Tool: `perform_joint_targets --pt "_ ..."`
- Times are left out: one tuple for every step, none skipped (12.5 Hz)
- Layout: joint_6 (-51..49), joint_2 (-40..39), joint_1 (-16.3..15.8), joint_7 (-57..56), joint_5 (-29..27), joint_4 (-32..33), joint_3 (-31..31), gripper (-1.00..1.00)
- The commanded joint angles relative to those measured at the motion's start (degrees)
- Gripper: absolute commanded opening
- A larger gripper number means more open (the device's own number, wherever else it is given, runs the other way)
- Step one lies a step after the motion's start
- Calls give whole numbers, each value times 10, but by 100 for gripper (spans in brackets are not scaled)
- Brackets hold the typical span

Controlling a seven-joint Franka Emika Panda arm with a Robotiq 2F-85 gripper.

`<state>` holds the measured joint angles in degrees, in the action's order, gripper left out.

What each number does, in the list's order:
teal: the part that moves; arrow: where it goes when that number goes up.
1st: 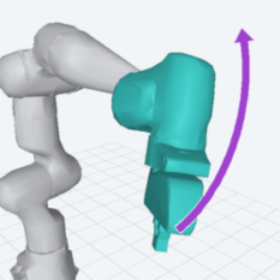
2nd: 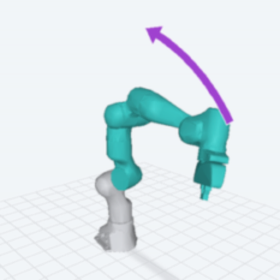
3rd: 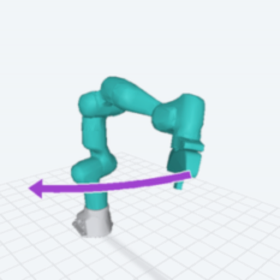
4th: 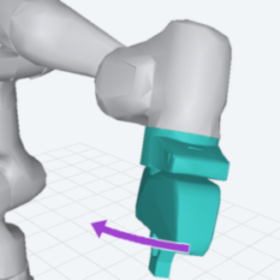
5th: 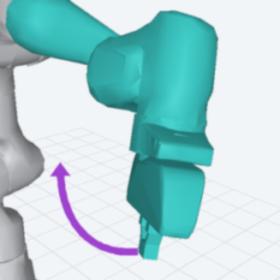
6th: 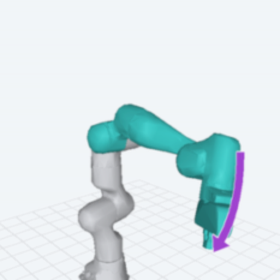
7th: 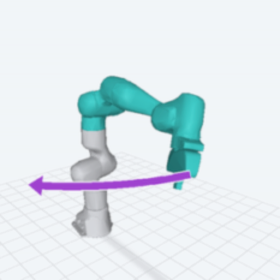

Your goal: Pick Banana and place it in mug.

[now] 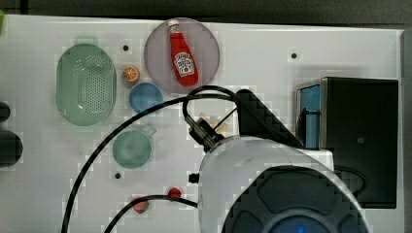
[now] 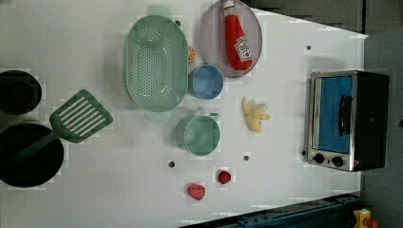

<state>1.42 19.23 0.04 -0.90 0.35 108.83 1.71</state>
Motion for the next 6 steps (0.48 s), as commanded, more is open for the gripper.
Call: perform_joint_targets --pt "56 -53 -3 -30 1 90 9 100" --pt "95 -62 -3 -47 1 114 9 100" --pt "132 -73 -3 -72 1 135 9 100" --pt "167 -84 -3 -98 1 156 9 100" --pt "201 -97 -3 -122 1 174 9 100" --pt "233 -112 -3 -143 1 191 9 100"
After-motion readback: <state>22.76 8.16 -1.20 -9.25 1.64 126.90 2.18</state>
